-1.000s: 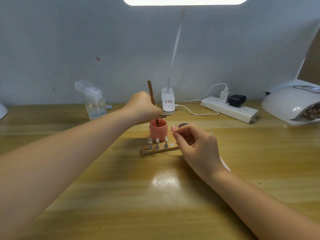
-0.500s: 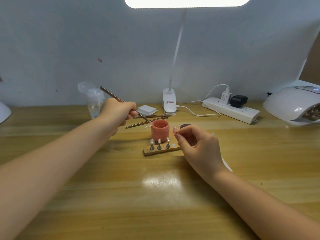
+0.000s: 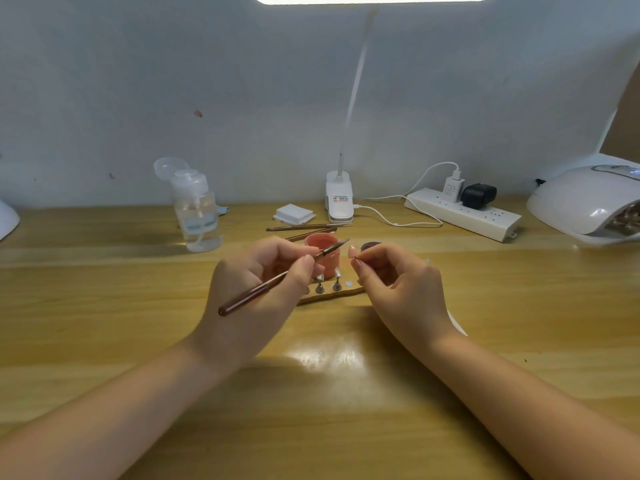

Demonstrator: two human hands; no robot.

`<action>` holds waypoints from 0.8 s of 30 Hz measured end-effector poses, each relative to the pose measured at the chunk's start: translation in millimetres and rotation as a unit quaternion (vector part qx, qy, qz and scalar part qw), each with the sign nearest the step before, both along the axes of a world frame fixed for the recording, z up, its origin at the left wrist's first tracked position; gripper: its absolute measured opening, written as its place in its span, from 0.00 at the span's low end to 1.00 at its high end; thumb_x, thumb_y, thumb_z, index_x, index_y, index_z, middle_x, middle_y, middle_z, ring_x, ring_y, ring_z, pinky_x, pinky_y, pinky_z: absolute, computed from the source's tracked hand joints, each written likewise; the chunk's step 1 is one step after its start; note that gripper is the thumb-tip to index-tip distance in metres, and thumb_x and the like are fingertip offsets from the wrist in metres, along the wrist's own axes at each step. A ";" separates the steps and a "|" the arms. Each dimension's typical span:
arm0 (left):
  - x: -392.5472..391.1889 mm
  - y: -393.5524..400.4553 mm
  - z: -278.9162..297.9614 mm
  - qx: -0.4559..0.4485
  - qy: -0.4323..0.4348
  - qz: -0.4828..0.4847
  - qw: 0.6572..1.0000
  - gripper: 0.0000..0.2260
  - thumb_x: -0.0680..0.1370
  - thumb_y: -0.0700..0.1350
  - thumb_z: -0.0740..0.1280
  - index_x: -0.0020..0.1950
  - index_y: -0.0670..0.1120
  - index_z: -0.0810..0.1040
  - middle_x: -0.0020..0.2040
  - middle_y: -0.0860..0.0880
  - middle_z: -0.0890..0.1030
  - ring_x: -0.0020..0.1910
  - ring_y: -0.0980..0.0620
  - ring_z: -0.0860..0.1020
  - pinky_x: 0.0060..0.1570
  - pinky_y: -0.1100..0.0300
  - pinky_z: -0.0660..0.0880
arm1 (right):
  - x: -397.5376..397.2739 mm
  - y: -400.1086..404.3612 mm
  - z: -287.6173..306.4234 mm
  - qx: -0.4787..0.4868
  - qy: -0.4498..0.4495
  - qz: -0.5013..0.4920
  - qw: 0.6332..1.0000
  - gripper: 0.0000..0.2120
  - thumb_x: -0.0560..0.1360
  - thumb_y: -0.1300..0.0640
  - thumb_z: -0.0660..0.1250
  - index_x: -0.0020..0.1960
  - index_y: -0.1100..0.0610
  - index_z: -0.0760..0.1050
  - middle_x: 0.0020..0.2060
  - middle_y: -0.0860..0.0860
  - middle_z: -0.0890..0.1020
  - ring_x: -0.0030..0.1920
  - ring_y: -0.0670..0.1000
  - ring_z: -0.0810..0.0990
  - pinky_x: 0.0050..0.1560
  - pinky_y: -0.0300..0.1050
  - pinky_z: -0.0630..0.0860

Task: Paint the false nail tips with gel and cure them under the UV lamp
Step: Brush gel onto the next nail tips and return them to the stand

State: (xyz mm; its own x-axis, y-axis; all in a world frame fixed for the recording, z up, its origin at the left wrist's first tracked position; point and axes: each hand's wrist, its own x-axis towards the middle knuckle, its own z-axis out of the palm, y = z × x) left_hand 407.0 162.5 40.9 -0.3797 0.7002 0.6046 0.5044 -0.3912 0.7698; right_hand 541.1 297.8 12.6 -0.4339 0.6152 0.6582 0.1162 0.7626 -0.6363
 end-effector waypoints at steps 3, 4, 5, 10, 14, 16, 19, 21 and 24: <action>3.6 -0.3 -0.8 0.008 0.041 0.001 0.999 0.06 0.75 0.41 0.67 0.49 0.48 0.82 0.43 0.55 0.85 0.41 0.56 0.83 0.39 0.66 0.78 | 0.3 -0.2 0.3 0.001 -0.001 0.001 1.000 0.03 0.75 0.62 0.71 0.48 0.60 0.81 0.36 0.49 0.83 0.38 0.46 0.81 0.41 0.49 0.79; 4.5 0.1 -1.1 0.005 0.048 0.003 0.999 0.06 0.75 0.41 0.67 0.49 0.48 0.82 0.42 0.55 0.85 0.41 0.57 0.83 0.38 0.66 0.77 | 0.1 -0.2 0.5 -0.002 -0.001 0.002 1.000 0.03 0.75 0.62 0.71 0.48 0.60 0.81 0.36 0.49 0.83 0.38 0.47 0.81 0.41 0.49 0.79; 5.5 0.6 -1.2 0.000 0.052 0.004 0.999 0.05 0.75 0.41 0.67 0.48 0.48 0.82 0.42 0.54 0.85 0.41 0.56 0.83 0.39 0.66 0.77 | 0.0 -0.3 0.7 -0.004 0.000 0.002 1.000 0.03 0.75 0.62 0.71 0.48 0.60 0.81 0.36 0.49 0.83 0.38 0.47 0.81 0.42 0.49 0.79; 4.3 0.2 -2.4 0.003 0.056 0.036 0.998 0.05 0.75 0.42 0.66 0.48 0.45 0.82 0.40 0.53 0.85 0.41 0.56 0.83 0.40 0.66 0.77 | 0.9 -1.0 0.7 -0.006 0.000 0.005 1.000 0.03 0.75 0.62 0.71 0.48 0.60 0.81 0.37 0.50 0.83 0.38 0.47 0.81 0.42 0.49 0.80; 6.9 -0.4 -0.8 0.005 0.073 0.030 0.997 0.06 0.75 0.42 0.67 0.49 0.46 0.82 0.41 0.53 0.85 0.42 0.57 0.82 0.39 0.69 0.75 | 0.1 -0.8 0.9 0.001 -0.001 0.005 1.000 0.04 0.74 0.62 0.71 0.48 0.60 0.81 0.37 0.50 0.83 0.38 0.46 0.81 0.42 0.47 0.80; 8.8 -0.1 -0.5 -0.004 0.078 0.026 0.997 0.06 0.75 0.42 0.67 0.49 0.47 0.82 0.42 0.54 0.84 0.43 0.57 0.82 0.40 0.69 0.75 | 0.0 -0.6 0.6 0.005 0.000 0.003 1.000 0.03 0.74 0.62 0.71 0.48 0.60 0.82 0.37 0.50 0.83 0.38 0.46 0.81 0.41 0.46 0.80; 9.4 -0.1 0.8 0.011 0.079 0.036 0.996 0.06 0.75 0.42 0.67 0.49 0.50 0.81 0.42 0.56 0.84 0.42 0.58 0.82 0.39 0.71 0.74 | 0.0 -0.4 0.2 0.007 0.002 0.005 1.000 0.03 0.74 0.62 0.71 0.48 0.61 0.81 0.37 0.50 0.83 0.38 0.46 0.81 0.41 0.47 0.80; 9.5 -0.3 1.2 0.011 0.078 0.038 0.996 0.06 0.75 0.42 0.67 0.48 0.51 0.81 0.41 0.56 0.84 0.42 0.58 0.82 0.40 0.72 0.74 | -0.1 -0.1 -0.1 0.008 0.005 0.005 1.000 0.03 0.74 0.62 0.71 0.48 0.60 0.81 0.37 0.49 0.83 0.38 0.46 0.81 0.41 0.46 0.80; 9.0 -1.2 -0.4 -0.006 0.066 0.035 0.997 0.06 0.75 0.43 0.67 0.47 0.51 0.82 0.41 0.56 0.85 0.42 0.58 0.82 0.40 0.70 0.74 | -0.1 -0.1 -0.4 0.009 0.006 0.004 1.000 0.03 0.75 0.62 0.71 0.47 0.60 0.81 0.36 0.49 0.83 0.38 0.46 0.81 0.41 0.46 0.80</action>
